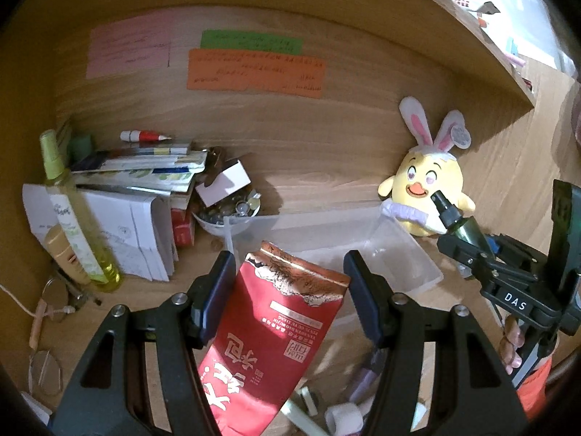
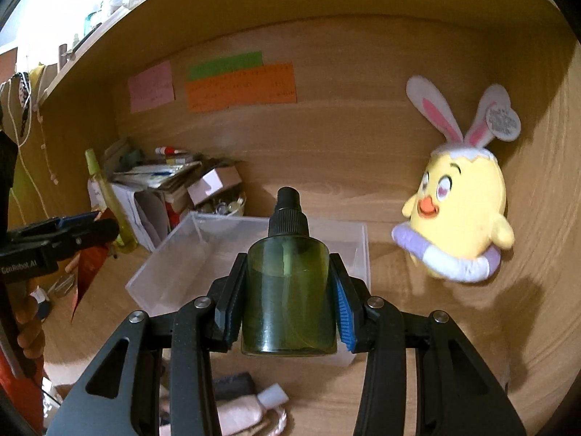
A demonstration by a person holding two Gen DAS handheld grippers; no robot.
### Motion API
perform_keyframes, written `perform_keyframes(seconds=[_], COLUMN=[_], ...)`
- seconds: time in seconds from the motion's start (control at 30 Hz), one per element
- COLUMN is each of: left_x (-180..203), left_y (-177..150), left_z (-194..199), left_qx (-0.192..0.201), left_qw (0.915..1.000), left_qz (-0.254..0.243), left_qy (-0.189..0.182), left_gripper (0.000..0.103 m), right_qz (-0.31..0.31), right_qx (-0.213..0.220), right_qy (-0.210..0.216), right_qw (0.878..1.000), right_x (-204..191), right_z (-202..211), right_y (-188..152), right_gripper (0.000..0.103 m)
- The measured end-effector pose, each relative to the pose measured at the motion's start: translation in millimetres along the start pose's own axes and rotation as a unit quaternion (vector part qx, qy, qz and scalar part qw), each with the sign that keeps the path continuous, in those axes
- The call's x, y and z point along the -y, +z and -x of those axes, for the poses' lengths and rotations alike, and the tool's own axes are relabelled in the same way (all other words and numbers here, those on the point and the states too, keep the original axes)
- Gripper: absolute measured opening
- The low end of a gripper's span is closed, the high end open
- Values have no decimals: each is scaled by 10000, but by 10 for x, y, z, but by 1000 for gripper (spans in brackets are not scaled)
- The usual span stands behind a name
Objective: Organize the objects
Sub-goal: 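Lift the red packet and green bottle with both grippers toward the clear box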
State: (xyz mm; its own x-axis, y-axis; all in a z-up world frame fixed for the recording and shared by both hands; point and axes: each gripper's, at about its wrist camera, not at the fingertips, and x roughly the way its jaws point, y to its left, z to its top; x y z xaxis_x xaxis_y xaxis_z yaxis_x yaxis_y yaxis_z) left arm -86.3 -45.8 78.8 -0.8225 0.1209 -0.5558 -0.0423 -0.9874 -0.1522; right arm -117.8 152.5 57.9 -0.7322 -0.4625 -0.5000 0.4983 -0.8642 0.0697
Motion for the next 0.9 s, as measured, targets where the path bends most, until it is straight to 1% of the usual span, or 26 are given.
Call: perform_keyframes(seconds=[0.17,0.43,0.67,0.9], left_x=[26,78,137,162], left_y=[125,323,386,319], left_z=[-127,-378,-676,-1027], left_qx=[-32,-83,-308,-634], left_qw=[10000,9999,9995,9979], left_qz=[5,-40,-82,-57], left_qy=[-30,66,29,81], left_gripper=[61,61,61,61], right_qz=[135,342,285,197], right_qx=[93,64,-283,-685], right_qy=[-25,-15,57,78], right_qw=[9999,9994,9992,9974], right_x=[-20,-36,-6,61], right_z=[-45,-221,-555,-902], right_y=[157,327,308,173], right_gripper=[39,39,39,39])
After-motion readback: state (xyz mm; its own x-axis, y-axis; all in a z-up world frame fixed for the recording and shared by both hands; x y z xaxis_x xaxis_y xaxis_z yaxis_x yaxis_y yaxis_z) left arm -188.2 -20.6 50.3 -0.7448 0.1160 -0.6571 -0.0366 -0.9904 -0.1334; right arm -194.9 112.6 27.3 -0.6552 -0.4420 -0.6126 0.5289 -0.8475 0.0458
